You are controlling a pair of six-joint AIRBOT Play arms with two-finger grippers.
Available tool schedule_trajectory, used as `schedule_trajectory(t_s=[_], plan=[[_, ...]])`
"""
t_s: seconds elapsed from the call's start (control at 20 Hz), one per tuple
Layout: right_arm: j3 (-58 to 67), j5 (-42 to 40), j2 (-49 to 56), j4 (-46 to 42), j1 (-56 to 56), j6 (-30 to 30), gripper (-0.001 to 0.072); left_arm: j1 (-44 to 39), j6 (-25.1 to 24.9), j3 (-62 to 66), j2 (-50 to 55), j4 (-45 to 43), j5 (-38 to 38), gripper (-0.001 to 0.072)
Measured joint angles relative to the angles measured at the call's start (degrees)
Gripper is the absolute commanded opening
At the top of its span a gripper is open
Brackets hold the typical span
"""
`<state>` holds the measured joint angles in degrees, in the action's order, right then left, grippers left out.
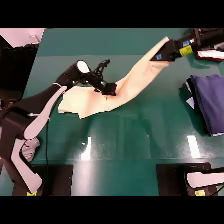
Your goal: Fold the shirts.
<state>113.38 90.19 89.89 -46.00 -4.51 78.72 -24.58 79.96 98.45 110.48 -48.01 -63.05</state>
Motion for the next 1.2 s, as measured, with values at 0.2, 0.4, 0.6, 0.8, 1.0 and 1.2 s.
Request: schedule_trajectory(t_s=[0.2,0.4,0.6,0.8,1.0,1.2], plan=[[3.08,-1.75,2.32,-0.11,-5.84,1.25,0.001,-0.28,0.42,1.99,2.21,-0.55,0.68,0.0024],[1.64,-5.75,3.02,-0.07,-10.88,0.66,0.0009,0.15,-0.11,4.63,2.69,-3.63,-2.25,0.0023],[1.18,-9.66,3.26,-0.07,-14.23,0.07,0.001,4.0,-0.59,9.73,2.75,-5.6,-9.25,0.0023],[2.36,-11.65,4.74,-0.04,-16.79,-0.09,0.0009,10.49,-0.72,16.17,2.29,-6.45,-17.7,0.0023],[3.78,-13.9,8.24,1.36,-19.45,-0.2,0.001,17.11,-0.57,18.75,-2.56,-11.65,-22.08,0.0023],[3.56,-17.57,12.96,5.31,-22.21,-1.73,0.0012,23.78,-0.48,19.45,-8.87,-17.38,-24.46,0.0024]])
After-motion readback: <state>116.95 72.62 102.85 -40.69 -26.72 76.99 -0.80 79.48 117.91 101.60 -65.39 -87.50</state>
